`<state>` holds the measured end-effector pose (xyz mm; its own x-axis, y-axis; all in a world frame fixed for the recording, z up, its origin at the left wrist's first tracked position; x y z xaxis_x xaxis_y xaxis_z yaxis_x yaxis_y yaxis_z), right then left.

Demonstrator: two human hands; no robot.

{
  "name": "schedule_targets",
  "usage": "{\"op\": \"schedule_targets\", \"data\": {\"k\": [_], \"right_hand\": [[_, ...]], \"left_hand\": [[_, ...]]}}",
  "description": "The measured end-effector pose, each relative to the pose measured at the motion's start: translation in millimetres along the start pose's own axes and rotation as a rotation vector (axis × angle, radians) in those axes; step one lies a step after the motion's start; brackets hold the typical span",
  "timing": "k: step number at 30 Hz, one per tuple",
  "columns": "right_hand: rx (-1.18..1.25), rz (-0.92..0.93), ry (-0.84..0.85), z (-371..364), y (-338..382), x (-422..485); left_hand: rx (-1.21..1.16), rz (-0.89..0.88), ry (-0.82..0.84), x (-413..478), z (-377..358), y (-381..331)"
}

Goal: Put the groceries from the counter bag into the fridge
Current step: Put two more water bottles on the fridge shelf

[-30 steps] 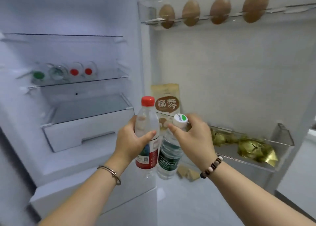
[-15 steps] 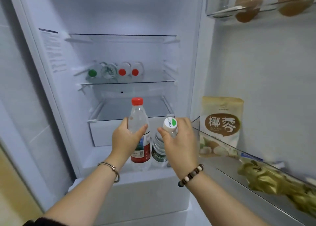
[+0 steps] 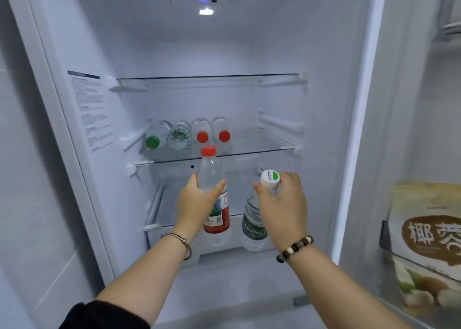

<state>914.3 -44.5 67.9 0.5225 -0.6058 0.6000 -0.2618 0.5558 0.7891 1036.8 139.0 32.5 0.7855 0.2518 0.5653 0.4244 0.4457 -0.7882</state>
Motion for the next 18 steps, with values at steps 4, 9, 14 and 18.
{"op": "schedule_targets", "data": {"k": [4,9,14,18], "right_hand": [[0.036,0.013,-0.060,-16,13,22],[0.074,0.074,-0.173,-9,31,43],[0.147,0.200,-0.306,14,62,60],[0.204,0.325,-0.340,23,86,71]], "left_hand": [[-0.038,0.008,0.023,21,-12,9],[-0.046,-0.054,0.084,28,-25,6],[-0.066,-0.128,0.096,35,-27,-10],[-0.090,-0.146,0.115,34,-31,-20]]}}
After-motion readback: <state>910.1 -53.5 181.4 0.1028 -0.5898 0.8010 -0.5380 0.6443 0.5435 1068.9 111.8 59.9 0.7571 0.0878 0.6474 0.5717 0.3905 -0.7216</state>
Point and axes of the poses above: each hand's wrist, its own x-axis towards the middle knuckle, its own z-axis out of the back of the hand, y = z × x, the point moved 7 cm from there along x, towards the middle knuckle, and after that the axes turned 10 degrees about -y, right-handed, at the moved point
